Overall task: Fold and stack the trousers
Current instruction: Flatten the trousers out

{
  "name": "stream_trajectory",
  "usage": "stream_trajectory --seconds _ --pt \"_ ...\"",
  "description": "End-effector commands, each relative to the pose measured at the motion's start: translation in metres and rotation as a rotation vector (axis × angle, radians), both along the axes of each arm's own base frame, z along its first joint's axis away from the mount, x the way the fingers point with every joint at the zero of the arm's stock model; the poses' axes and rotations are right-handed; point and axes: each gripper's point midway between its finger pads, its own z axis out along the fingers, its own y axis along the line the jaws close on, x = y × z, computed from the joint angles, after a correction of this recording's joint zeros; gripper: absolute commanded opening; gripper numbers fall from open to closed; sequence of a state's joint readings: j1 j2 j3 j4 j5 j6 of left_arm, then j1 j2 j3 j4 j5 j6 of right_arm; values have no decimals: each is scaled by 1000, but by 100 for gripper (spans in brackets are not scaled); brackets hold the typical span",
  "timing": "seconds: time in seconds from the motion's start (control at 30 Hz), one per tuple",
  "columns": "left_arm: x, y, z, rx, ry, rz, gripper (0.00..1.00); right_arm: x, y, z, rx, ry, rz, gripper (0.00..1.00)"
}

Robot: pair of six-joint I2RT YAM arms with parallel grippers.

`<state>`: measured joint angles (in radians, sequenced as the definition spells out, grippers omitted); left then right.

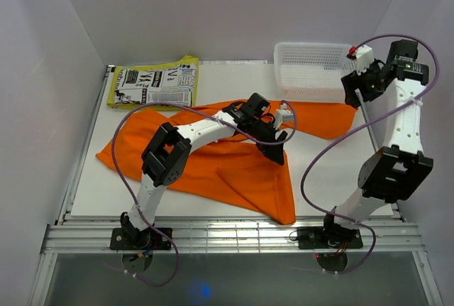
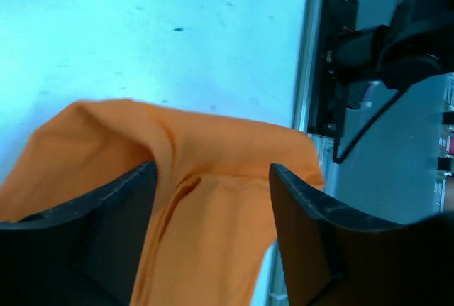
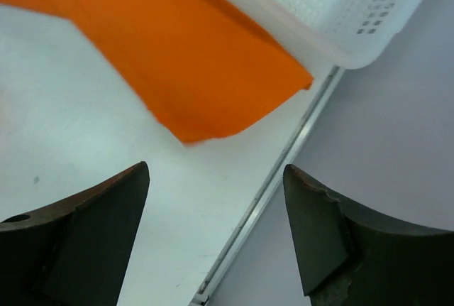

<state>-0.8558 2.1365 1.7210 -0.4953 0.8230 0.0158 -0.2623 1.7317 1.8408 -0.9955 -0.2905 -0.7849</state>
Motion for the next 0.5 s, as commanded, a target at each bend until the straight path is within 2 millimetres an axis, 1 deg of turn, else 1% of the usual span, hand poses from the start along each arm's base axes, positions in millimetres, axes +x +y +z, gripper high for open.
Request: stream_trajectory --seconds 0.0,0.03,0.07,0.1,0.13,0.17,0.2,0.23,0.27,0.3,0.33,0.37,0.4,0.43,0.47 --pt "59 14 58 -136 22 181 79 -83 68 2 186 121 200 79" --pt "79 35 72 -161 21 237 83 -98 84 -14 238 173 234 74" --pt "89 47 79 -169 33 278 87 -111 94 -14 244 172 264 70" --pt "101 62 84 -171 27 322 87 -119 103 -20 251 189 295 68" --pt "120 94 90 -162 6 412 87 -134 123 -37 266 240 347 64" --pt "126 110 92 -157 -13 445 88 -143 135 -38 265 238 380 61" --pt "141 141 90 -131 -16 523 87 -152 147 -44 270 259 404 59" --pt "140 163 73 -81 -4 577 87 -158 174 -48 246 254 491 58" --pt "138 180 87 -89 -64 594 87 -172 187 -58 238 273 523 57" --pt "142 208 80 -48 -63 655 87 -177 199 -63 244 287 522 57" --pt "141 225 74 -12 -76 695 87 -187 219 -69 219 293 589 56" --pt "136 246 67 35 -100 748 87 -189 229 -79 215 297 612 55" --pt "137 274 59 75 -102 798 87 -192 237 -85 208 310 628 55" --pt "136 291 55 96 -99 839 87 -199 249 -92 189 335 654 54" --pt "126 306 42 121 -66 867 87 -197 257 -103 182 355 664 52"
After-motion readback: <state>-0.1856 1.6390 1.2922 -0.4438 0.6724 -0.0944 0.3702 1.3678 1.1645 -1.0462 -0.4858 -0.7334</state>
